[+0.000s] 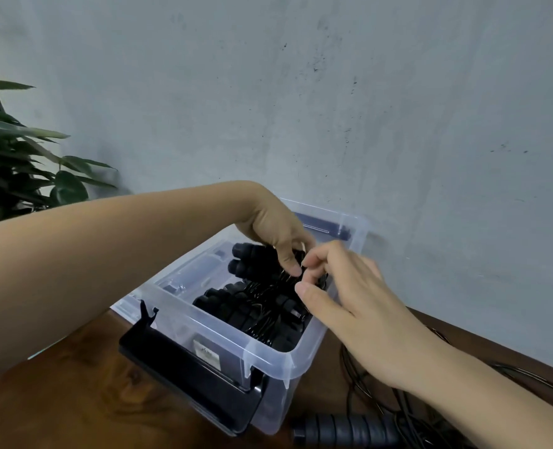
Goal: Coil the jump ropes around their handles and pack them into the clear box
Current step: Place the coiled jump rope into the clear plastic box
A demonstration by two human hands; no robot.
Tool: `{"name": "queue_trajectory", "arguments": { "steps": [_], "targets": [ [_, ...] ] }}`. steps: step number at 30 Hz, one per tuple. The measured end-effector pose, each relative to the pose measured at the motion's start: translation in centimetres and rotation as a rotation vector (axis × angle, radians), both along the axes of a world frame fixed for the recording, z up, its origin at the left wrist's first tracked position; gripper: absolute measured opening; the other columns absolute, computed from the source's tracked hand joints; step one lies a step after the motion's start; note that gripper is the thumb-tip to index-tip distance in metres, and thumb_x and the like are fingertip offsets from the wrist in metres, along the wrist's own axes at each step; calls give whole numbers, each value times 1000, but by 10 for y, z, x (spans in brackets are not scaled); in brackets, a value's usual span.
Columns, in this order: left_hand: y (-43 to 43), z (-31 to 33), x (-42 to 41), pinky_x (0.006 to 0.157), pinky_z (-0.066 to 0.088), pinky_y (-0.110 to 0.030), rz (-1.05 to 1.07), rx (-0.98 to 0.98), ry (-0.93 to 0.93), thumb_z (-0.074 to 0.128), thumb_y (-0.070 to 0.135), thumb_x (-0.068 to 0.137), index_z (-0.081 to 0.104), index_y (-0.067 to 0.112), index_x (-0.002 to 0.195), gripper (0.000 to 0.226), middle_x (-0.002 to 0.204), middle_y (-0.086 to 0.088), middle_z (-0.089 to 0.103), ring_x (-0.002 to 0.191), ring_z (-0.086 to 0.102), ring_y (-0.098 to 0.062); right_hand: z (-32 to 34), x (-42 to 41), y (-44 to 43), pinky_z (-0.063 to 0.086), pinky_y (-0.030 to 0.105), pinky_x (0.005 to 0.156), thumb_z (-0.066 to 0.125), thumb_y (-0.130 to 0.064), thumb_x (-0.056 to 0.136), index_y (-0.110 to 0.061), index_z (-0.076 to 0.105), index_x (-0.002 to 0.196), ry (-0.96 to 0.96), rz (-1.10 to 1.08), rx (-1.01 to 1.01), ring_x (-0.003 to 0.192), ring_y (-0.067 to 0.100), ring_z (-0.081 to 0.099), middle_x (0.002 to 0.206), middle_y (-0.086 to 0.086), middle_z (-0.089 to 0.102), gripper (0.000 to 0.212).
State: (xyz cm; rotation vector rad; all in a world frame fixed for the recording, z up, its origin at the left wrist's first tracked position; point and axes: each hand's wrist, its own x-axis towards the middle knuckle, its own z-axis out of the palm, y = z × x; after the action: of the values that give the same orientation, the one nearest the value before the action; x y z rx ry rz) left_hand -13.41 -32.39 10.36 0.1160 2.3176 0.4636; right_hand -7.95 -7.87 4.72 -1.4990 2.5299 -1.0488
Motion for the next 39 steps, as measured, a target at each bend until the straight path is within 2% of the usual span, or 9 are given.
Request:
{"name": "queue_trajectory", "arguments": {
  "steps": [4, 7, 11, 15, 20, 24, 29, 35, 39],
  "targets": [
    [-5, 6, -22, 84, 53, -37, 116, -4, 146, 81, 23, 94, 48, 16, 136, 53, 121, -25, 72, 71, 67, -28, -1, 1, 0, 35, 13, 95, 43, -60, 102, -44, 43, 117, 1, -2, 0, 127, -14, 30, 123, -33, 50, 22],
    [-8, 3, -35, 98, 55, -38, 138, 44, 160, 81, 22, 94, 53, 21, 132, 48, 126, -24, 72, 79, 70, -19, 0, 2, 0, 34, 11, 95, 42, -60, 102, -44, 43, 115, 3, -3, 7, 128, -15, 29, 123, -34, 48, 21],
    [-16, -6, -49, 55, 51, -26, 160, 101, 156, 83, 19, 92, 57, 20, 128, 44, 113, -28, 69, 53, 63, -25, 2, 2, -1, 34, 11, 95, 42, -59, 102, -44, 43, 112, 12, 0, 19, 128, -14, 29, 123, -33, 47, 18],
    [-22, -15, -57, 54, 38, -31, 127, 124, 95, 91, 37, 76, 63, 27, 129, 61, 108, -31, 62, 44, 41, -20, 3, 2, -1, 33, 10, 96, 41, -60, 101, -44, 43, 111, 11, 0, 29, 129, -13, 28, 121, -33, 47, 19],
    [-15, -18, -50, 55, 42, -36, 123, 36, 252, 86, 41, 84, 69, 43, 126, 45, 103, -18, 77, 70, 57, -31, 3, 2, -1, 31, 8, 98, 41, -59, 102, -42, 45, 110, 24, -3, 35, 129, -12, 28, 119, -33, 46, 19],
    [-20, -35, -40, 80, 55, -35, 118, 74, 510, 87, 37, 85, 58, 35, 120, 46, 116, 8, 72, 90, 68, -12, 3, 2, -1, 29, 8, 99, 40, -58, 103, -41, 45, 110, 38, -7, 39, 128, -11, 28, 119, -32, 45, 20],
    [-22, -37, -30, 77, 48, -20, 120, 118, 510, 78, 29, 96, 62, 25, 128, 36, 108, 10, 71, 77, 65, 6, 3, 3, -1, 31, 9, 98, 40, -59, 103, -41, 45, 108, 25, -15, 42, 128, -11, 27, 118, -32, 45, 19],
    [-11, -44, -30, 102, 41, -38, -169, -344, 826, 64, 52, 100, 64, 41, 141, 43, 127, 3, 54, 117, 45, -19, 1, 2, 1, 34, 13, 96, 39, -60, 102, -39, 48, 108, 23, -25, 43, 128, -9, 29, 114, -29, 47, 24],
    [-15, -36, -28, 82, 50, -34, -48, -318, 840, 71, 54, 95, 56, 34, 135, 47, 118, 8, 73, 102, 65, -22, 0, 1, 1, 35, 16, 95, 38, -61, 102, -40, 48, 106, 9, -25, 40, 128, -7, 31, 113, -29, 47, 23]
  ]
}}
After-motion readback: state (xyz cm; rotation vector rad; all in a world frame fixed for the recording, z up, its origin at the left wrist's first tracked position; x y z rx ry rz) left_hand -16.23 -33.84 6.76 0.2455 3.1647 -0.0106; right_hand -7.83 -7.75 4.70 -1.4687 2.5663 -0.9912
